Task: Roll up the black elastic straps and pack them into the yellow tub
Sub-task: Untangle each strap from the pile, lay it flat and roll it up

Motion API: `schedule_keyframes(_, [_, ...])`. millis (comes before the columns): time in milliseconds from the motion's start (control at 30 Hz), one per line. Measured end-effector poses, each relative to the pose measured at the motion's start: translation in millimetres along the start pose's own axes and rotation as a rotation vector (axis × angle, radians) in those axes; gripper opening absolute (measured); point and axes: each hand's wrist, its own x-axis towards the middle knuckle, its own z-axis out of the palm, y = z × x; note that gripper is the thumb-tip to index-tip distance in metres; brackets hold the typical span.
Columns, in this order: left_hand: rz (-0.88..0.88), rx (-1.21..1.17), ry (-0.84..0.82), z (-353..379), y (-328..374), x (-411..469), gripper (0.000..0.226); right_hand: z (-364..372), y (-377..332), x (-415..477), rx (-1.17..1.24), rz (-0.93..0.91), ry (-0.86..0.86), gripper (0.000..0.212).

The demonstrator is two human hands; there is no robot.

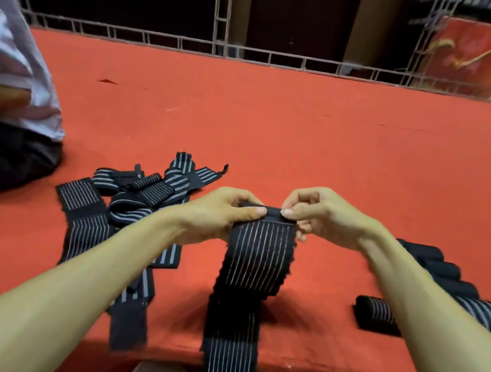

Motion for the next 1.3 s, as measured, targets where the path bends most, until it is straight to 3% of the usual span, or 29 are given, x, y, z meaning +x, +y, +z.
schedule_keyframes(133, [0.03, -0.228, -0.056, 11.5, 33.6, -25.9, 0.013, 9.1, -27.1, -23.8, 0.159, -0.116, -0.045, 0.006])
schedule_keyframes(233, [0.038, -0.273, -0.008, 13.6, 36.5, -26.2, 0.02, 10.2, -29.5, -22.0, 0.16, -0.14, 0.032, 0.008])
schedule_keyframes(367, [0.096, 0.282, 0.251, 17.2, -16.3, -0.8, 0.008, 13.6, 17.2, -1.2, -0.03, 0.048, 0.183, 0.009])
schedule_keyframes(433, [0.155, 0.388, 0.292, 17.7, -46.2, 11.3, 0.007, 17.1, 46.4, 9.6, -0.026, 0.107, 0.211, 0.017])
schedule_keyframes(767, [0.296, 0.325, 0.371, -9.0, -115.7, 75.7, 0.01, 16.2, 118.6, 76.7, 0.107, 0.034, 0.425, 0.037])
schedule_keyframes(967, [0.292, 0.153, 0.461, -12.7, -155.1, 115.3, 0.031, 15.2, 166.1, 112.6, 0.266, -0.016, 0.627, 0.024])
schedule_keyframes(1200, [0.277, -0.066, 0.446, -7.1, -168.9, 119.8, 0.013, 9.0, 187.3, 116.2, 0.232, -0.159, 0.65, 0.003])
schedule_keyframes(1300, [0.261, -0.101, 0.42, -6.1, -168.5, 122.0, 0.014, 8.5, 187.9, 117.2, 0.17, -0.193, 0.667, 0.006])
